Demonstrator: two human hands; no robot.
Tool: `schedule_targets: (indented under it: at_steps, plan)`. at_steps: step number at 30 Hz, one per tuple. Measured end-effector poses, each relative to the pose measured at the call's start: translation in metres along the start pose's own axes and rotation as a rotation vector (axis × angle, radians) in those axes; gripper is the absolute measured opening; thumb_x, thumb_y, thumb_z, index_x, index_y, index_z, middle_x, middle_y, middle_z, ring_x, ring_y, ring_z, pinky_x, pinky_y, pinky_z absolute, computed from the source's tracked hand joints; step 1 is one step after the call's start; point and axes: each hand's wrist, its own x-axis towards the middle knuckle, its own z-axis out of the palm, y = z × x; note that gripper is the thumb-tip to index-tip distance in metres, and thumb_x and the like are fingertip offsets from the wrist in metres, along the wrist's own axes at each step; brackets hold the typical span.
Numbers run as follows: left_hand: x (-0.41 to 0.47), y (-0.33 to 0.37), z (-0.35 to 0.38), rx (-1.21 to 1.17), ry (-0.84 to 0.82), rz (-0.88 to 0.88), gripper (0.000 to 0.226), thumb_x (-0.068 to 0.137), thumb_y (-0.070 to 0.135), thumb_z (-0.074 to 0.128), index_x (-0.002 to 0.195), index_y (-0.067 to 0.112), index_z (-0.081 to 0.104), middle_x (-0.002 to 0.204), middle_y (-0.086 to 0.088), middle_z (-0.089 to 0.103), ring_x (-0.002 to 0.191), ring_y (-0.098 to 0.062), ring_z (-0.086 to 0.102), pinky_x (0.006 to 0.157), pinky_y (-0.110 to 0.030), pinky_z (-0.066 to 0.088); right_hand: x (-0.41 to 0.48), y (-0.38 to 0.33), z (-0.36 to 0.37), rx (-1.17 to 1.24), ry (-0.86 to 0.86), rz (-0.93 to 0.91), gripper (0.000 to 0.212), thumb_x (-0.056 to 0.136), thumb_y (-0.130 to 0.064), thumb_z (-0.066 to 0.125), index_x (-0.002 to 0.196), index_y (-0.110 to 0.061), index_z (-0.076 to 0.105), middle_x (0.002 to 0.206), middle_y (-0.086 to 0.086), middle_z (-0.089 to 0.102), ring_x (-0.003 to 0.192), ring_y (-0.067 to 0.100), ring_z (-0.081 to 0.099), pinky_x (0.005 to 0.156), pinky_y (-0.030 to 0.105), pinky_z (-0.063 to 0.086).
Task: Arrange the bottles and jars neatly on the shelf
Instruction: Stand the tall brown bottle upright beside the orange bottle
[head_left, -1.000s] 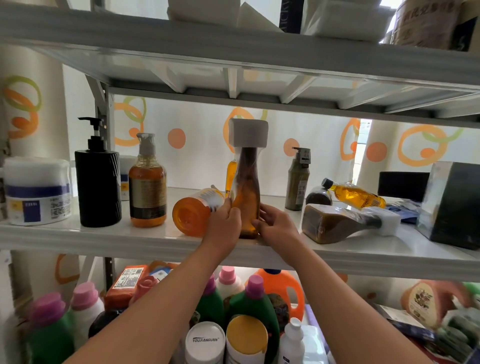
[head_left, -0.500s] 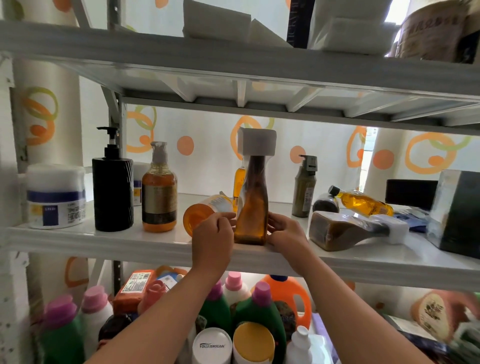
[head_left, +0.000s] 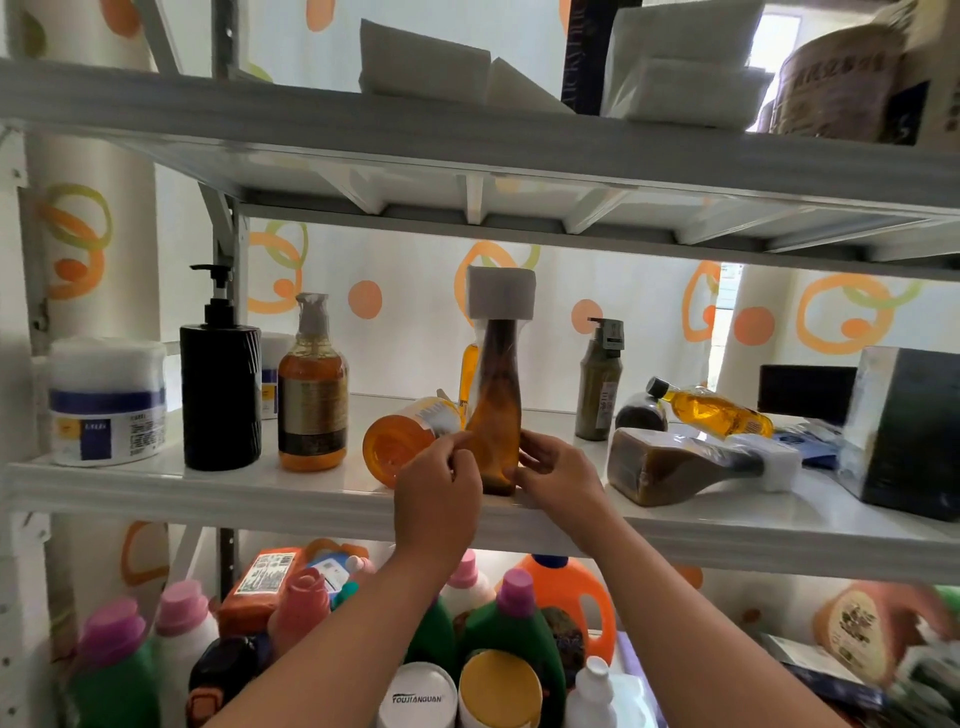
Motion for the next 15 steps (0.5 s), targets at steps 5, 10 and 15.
schedule_targets:
  at_steps: [5,10,15]
  plan:
    - [-0.005,0.002,0.007,-0.033,-0.014,0.001,0.035,0.097,0.031,0.038,0.124,0.02,0.058,0.111,0.001,0.068,0.091,-0.007,0.057,0.085,-0.025,0.052,0.008,-0.014,0.002,0.046,-0.198,0.141,0.088,0.069,-0.034,0.08,0.139,-0.032,0.027,0.145,0.002,0.039,0.124,0.018,0.043,0.101,0.037,0.042]
    - [-0.008,0.005,0.012,-0.028,-0.073,0.056,0.04,0.093,0.041,0.043,0.127,0.024,0.054,0.113,0.004,0.067,0.095,-0.008,0.058,0.089,-0.028,0.051,0.003,-0.009,0.005,-0.083,-0.018,0.06,0.07,0.066,-0.04,0.08,0.124,-0.024,0.044,0.115,-0.002,0.045,0.104,0.017,0.051,0.09,0.034,0.052]
    - [0.002,0.008,0.021,-0.11,-0.256,-0.037,0.061,0.085,0.054,0.052,0.137,0.028,0.034,0.128,0.002,0.056,0.114,-0.018,0.057,0.096,-0.034,0.05,0.001,0.001,0.004,-0.046,0.017,-0.056,0.043,0.072,-0.027,0.074,0.105,-0.029,0.047,0.108,-0.003,0.051,0.098,0.013,0.053,0.073,0.019,0.049]
